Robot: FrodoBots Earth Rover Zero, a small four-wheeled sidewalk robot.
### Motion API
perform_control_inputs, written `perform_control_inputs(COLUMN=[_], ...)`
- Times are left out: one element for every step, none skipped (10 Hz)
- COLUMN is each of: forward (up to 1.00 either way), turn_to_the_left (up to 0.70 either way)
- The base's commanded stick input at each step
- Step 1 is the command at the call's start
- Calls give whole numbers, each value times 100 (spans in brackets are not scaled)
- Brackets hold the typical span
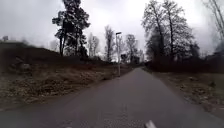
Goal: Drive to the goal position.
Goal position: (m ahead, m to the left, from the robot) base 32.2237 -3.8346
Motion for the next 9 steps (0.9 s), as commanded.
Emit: perform_control_inputs(forward=[70, 70, 70, 70, 70, 70, 61, 49, 25], turn_to_the_left=[0, 0, 0, 0, 0, 0, 0, 0, 0])
